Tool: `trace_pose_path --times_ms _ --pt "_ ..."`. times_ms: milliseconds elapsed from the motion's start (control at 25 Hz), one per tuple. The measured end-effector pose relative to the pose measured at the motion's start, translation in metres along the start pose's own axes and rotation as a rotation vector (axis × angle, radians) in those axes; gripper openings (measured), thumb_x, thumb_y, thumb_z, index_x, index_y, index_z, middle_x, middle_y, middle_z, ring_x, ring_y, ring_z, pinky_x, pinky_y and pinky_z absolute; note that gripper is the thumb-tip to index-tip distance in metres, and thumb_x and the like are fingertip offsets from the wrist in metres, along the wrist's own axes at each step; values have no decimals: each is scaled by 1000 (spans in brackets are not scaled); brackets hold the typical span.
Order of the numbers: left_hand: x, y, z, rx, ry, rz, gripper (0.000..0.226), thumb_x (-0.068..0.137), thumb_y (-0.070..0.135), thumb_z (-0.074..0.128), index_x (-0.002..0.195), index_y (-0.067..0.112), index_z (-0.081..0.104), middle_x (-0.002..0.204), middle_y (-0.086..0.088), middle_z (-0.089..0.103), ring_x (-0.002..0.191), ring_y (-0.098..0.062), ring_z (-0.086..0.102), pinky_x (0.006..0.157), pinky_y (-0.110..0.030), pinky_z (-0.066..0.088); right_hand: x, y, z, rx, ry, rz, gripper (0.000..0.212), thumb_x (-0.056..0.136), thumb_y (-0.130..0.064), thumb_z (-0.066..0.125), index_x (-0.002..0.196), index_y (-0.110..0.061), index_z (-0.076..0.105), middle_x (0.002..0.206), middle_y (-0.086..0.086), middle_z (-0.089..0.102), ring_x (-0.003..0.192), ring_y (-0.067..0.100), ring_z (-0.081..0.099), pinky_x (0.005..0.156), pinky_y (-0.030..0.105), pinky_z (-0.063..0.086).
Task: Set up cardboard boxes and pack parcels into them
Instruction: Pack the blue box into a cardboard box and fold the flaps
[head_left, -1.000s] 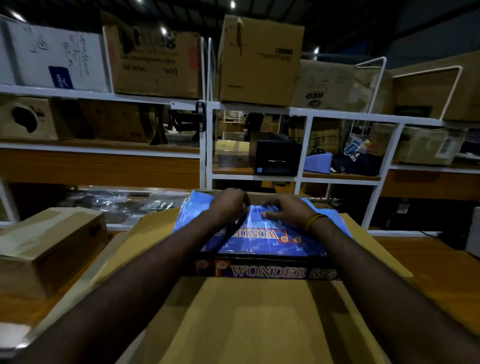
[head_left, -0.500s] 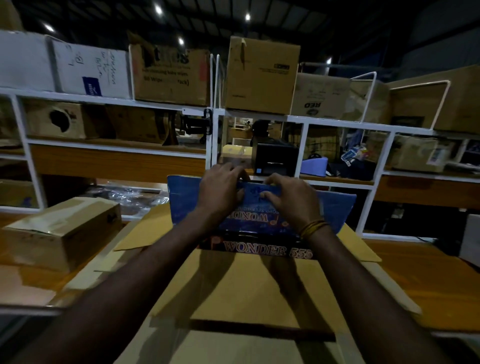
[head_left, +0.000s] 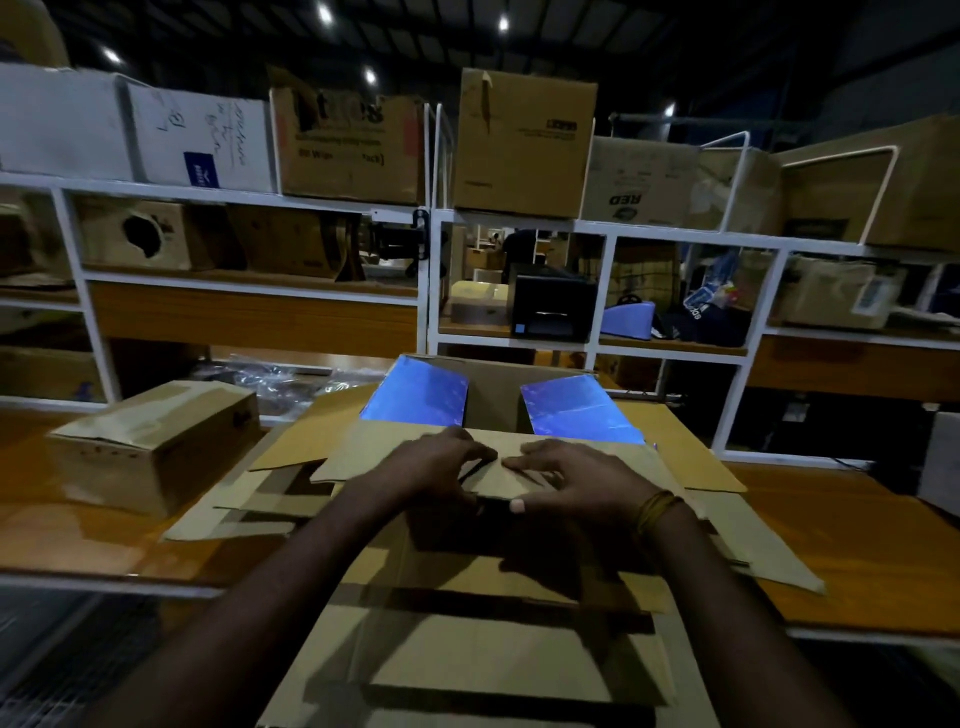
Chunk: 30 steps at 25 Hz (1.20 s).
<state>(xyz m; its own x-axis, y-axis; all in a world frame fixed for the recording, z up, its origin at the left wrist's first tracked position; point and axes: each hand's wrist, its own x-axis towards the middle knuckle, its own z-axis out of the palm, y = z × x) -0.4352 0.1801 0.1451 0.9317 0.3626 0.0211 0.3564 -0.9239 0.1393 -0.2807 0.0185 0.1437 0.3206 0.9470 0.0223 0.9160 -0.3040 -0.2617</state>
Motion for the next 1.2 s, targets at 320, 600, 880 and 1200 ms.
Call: trace_pose_path --times_ms 320,600,880,1200 --pt "26 -20 37 54 -107 -33 108 77 66 71 159 36 8 167 -3 -11 153 -34 -8 119 -62 6 22 23 39 -73 134 109 70 87 -58 63 149 -40 37 164 2 19 150 23 16 118 50 25" --pt "51 -7 42 152 356 -65 67 83 35 77 141 27 46 139 -9 49 123 -32 48 97 -41 43 43 35 53 -123 521 172 44 88 -28 68 130 -37 58 117 1 58 111 25 53 90 37 42" --pt "95 -25 28 -251 279 39 29 86 33 75 110 17 72 107 -1 70 98 -16 65 79 -32 54 65 46 47 -88 622 272 27 94 -43 56 115 -31 68 110 2 60 105 23 54 85 37 41" --pt "155 0 18 -379 -44 97 42 102 27 54 141 13 50 131 7 54 117 -13 52 92 -25 40 85 53 34 -82 501 511 43 100 -49 42 139 -35 53 148 7 41 133 28 40 106 44 33"
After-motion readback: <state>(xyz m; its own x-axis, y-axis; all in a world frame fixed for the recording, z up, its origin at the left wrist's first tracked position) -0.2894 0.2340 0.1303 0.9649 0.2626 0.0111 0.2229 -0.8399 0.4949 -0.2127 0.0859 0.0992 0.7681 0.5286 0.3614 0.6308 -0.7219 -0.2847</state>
